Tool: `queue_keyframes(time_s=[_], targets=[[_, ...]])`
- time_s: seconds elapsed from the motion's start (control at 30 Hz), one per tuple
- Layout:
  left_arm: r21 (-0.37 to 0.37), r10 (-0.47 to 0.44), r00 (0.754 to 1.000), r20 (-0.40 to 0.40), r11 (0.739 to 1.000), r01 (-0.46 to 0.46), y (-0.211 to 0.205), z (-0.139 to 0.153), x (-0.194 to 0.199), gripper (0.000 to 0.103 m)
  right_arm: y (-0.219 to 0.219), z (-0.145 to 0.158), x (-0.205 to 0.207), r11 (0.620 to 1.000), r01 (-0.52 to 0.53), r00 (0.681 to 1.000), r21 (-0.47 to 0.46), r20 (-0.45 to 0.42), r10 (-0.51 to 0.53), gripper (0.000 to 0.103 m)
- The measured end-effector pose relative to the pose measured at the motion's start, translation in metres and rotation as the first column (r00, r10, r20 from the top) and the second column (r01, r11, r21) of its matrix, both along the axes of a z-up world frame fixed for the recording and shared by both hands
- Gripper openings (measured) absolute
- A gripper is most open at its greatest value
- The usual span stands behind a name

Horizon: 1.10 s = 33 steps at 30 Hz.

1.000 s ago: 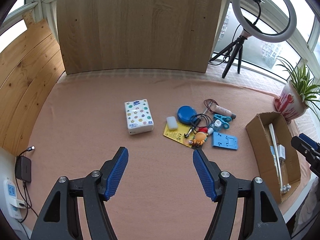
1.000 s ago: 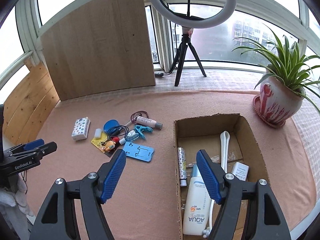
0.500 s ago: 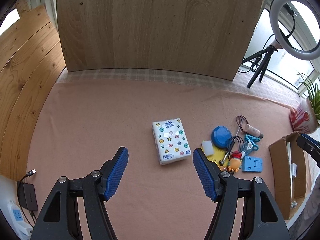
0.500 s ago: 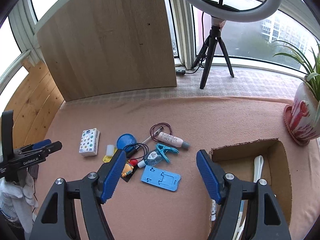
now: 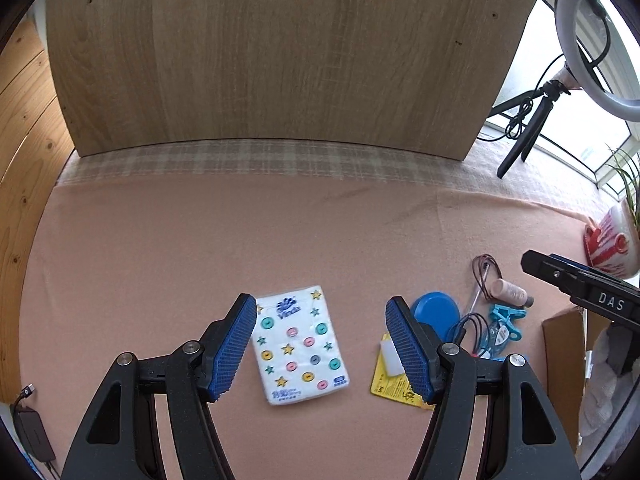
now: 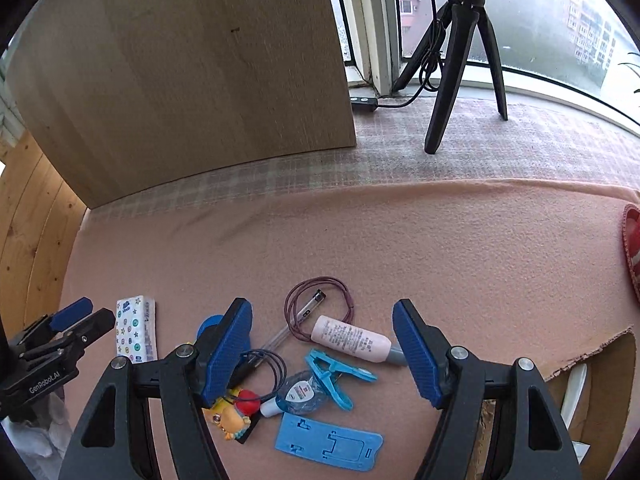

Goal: Organize objects
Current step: 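Move the right gripper to the blue sanitizer bottle while the left gripper approaches the black cable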

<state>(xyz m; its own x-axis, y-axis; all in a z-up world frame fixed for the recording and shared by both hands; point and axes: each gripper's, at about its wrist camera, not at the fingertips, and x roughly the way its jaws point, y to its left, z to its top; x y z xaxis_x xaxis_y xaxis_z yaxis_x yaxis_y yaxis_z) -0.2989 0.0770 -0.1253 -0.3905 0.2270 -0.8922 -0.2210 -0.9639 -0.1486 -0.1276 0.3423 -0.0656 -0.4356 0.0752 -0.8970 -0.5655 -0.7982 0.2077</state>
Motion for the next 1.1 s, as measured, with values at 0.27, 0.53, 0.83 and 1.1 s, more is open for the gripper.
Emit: queue_keyframes(time_s=[0.27, 0.53, 0.83, 1.1], targets=[[-0.016, -0.067, 0.998, -0.001, 0.998, 0.067, 0.057, -0.020, -0.012, 0.061, 0.019, -0.034, -0.027, 0.996, 0.027, 0.998, -0.090, 0.057, -0.022, 0.052], [-0.011, -0.106, 0.994, 0.023, 0.994, 0.106, 0.088, -0.039, -0.024, 0.037, 0.029, -0.053, -0.044, 0.995, 0.047, 0.994, -0.093, 0.100, -0.038, 0.046], [-0.030, -0.200, 0.978, 0.061, 0.979, 0.202, 0.105, -0.055, -0.008, 0.017, 0.012, -0.055, -0.039, 0.998, -0.006, 0.984, -0.058, 0.178, 0.016, 0.035], [-0.035, -0.278, 0.957, 0.080, 0.959, 0.282, 0.103, -0.054, 0.027, 0.013, -0.019, -0.055, -0.004, 0.993, -0.048, 0.983, -0.111, 0.171, 0.066, 0.031]])
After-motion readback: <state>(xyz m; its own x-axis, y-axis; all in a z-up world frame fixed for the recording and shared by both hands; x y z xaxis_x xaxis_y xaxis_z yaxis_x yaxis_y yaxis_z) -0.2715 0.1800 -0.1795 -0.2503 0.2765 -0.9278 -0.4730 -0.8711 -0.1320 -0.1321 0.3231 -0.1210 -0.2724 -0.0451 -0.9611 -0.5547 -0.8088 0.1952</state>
